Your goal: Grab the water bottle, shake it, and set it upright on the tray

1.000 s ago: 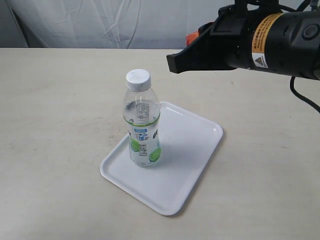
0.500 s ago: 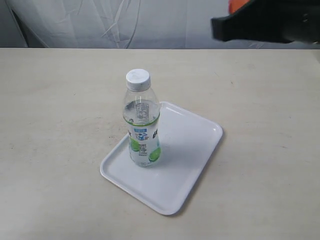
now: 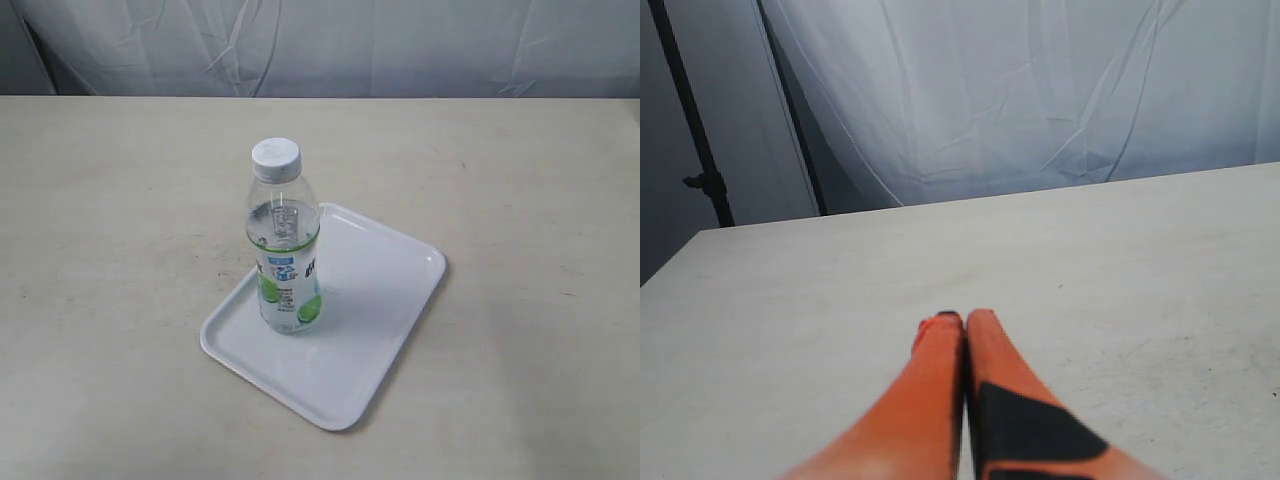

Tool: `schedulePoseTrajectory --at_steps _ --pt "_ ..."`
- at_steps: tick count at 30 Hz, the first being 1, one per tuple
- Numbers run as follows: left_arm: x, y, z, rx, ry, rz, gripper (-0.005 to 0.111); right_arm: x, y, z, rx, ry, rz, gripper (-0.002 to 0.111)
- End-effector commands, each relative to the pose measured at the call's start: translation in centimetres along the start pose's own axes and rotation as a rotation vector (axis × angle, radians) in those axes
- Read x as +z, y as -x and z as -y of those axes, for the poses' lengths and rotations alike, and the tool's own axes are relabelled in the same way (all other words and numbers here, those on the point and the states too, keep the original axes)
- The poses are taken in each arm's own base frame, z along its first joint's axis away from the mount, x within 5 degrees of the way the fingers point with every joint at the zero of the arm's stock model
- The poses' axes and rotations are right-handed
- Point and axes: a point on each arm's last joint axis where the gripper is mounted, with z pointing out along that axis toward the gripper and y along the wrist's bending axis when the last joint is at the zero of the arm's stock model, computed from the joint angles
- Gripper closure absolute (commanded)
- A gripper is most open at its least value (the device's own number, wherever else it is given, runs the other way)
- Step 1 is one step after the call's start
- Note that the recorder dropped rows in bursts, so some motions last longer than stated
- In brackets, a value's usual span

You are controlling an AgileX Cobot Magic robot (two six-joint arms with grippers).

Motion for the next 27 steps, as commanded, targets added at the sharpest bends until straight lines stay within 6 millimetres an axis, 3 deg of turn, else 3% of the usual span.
schedulePoseTrajectory --at_steps 1,5,9,18,27 --pt "0.0 0.0 0.0 -0.001 -0.006 0.014 0.105 -1.0 -2.3 0.3 0.006 0.016 0.0 0.105" --pt "0.0 0.0 0.0 0.004 -0.005 0.014 0.105 -0.9 -5.4 0.0 -0.034 0.057 -0.204 0.105" --pt "0.0 0.0 0.0 0.004 -0.005 0.014 0.105 -1.0 -5.9 0.5 -0.087 -0.023 -0.25 0.105" --pt "0.0 0.0 0.0 0.004 -0.005 0.014 0.105 -2.1 -9.2 1.7 -0.041 -0.228 -0.204 0.105" --pt "0.0 0.0 0.0 0.004 -0.005 0.014 0.105 -2.3 -10.9 1.8 -0.041 -0.258 -0.194 0.105"
